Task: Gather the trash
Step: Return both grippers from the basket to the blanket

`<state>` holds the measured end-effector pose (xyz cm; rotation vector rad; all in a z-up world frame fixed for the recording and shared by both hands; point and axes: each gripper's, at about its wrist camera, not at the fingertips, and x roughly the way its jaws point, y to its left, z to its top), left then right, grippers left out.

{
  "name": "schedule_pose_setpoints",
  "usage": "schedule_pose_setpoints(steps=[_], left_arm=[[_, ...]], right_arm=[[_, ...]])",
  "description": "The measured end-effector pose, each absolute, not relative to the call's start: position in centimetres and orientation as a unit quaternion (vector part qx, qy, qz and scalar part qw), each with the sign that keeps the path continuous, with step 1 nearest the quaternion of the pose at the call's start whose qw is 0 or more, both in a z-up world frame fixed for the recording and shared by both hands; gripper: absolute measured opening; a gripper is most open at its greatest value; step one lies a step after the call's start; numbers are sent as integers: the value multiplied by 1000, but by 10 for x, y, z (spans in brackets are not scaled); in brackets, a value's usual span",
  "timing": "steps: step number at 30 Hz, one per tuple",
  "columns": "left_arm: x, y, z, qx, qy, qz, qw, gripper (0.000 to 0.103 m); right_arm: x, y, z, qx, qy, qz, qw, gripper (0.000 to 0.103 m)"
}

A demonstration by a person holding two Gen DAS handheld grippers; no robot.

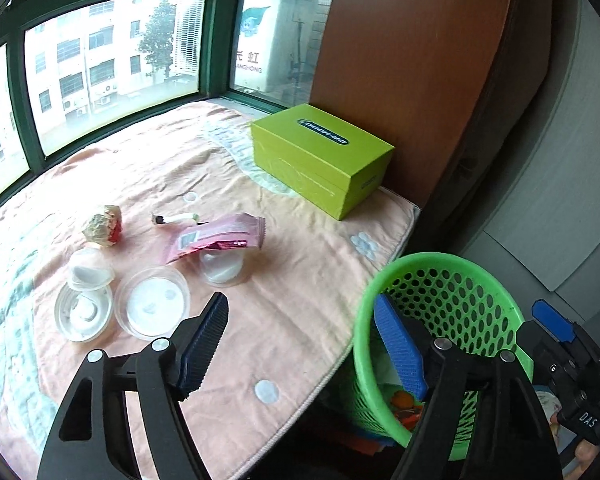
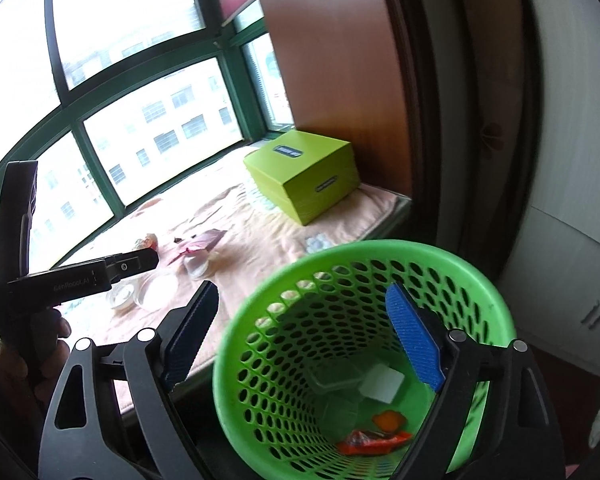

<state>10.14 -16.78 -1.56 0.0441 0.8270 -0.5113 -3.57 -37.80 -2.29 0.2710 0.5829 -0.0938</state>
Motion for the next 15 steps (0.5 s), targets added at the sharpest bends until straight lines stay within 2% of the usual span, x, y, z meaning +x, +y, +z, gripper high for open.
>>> schedule_pose_setpoints(steps=[15], left_arm=[[142, -36, -9, -24, 383, -115, 916, 83]], right_arm=[[39, -283, -34, 79, 327, 44, 941, 91]])
